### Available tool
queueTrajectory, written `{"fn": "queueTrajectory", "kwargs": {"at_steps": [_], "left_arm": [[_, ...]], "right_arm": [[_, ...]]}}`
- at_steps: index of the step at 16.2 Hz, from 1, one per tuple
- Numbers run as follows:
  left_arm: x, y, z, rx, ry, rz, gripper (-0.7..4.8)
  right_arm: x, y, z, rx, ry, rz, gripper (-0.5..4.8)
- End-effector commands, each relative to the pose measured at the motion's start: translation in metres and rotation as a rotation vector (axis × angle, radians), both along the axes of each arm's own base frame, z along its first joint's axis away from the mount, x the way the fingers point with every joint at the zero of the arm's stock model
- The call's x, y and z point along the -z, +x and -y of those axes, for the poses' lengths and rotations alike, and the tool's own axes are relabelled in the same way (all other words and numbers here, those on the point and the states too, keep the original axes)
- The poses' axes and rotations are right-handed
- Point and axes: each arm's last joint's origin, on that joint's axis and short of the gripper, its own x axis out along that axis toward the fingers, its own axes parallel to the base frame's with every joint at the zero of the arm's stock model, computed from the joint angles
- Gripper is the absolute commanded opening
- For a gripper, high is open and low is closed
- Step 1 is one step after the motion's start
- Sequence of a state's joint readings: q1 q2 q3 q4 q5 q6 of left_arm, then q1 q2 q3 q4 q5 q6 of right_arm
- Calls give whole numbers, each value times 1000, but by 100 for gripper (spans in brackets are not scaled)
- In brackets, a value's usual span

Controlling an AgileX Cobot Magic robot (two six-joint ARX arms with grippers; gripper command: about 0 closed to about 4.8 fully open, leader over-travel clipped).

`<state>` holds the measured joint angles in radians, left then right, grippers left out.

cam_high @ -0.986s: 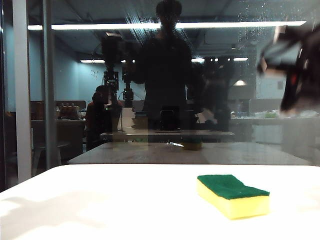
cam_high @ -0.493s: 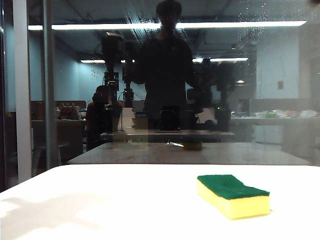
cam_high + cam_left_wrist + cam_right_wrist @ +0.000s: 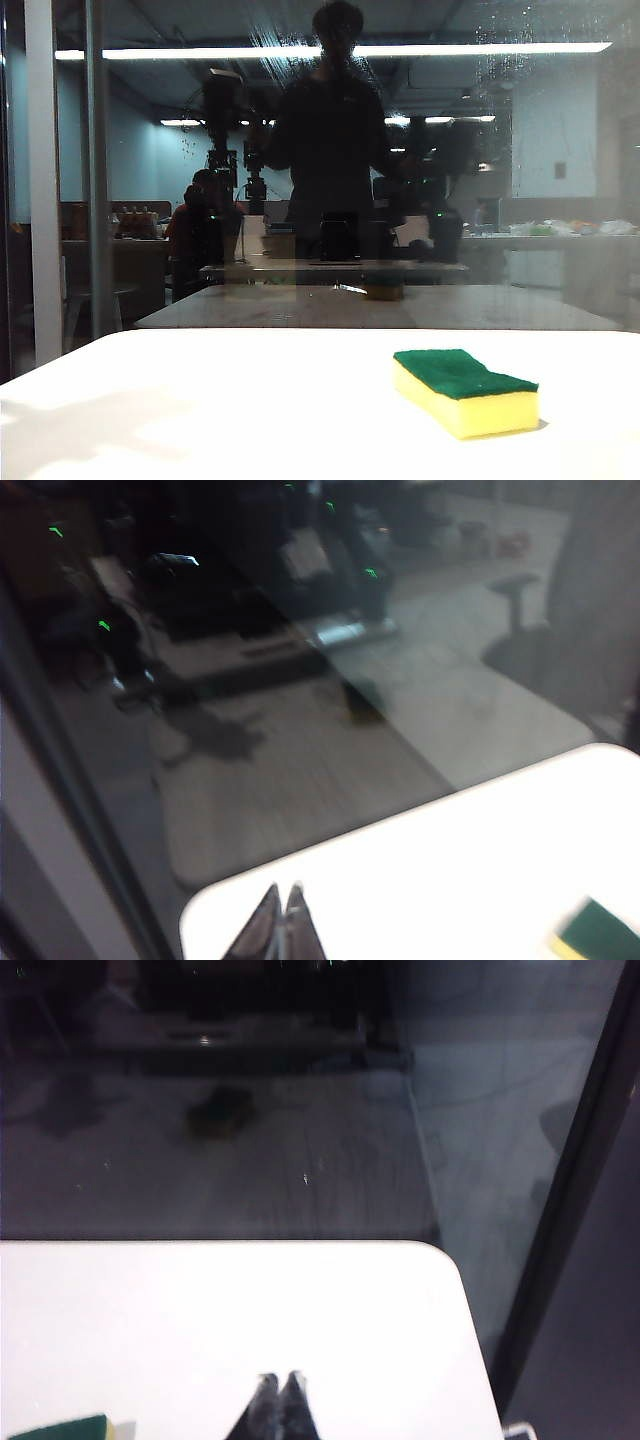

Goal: Reach upward to find where there is water on the glass, pick up the sponge from the table, dry the water, and finally place the sponge back on the table.

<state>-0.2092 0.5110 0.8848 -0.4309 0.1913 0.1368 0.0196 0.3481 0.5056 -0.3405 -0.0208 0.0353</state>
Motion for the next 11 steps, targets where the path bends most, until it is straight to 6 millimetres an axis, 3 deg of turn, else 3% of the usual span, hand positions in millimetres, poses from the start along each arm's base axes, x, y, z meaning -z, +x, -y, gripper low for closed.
{"fn": "queueTrajectory", "kwargs": {"at_steps": [1,6,11], "left_arm": [[9,-10,-3,-22,-20,64,-5],[43,-24,-7,-48,-39,86,-5],[76,-39,-10,-70,-48,125,-5]], "right_arm": [[-2,-13,0,-1,-2,25,-3],[6,-30,1,-1,-1,53,-3],[27,-39,1,1,48,133,-3]]}}
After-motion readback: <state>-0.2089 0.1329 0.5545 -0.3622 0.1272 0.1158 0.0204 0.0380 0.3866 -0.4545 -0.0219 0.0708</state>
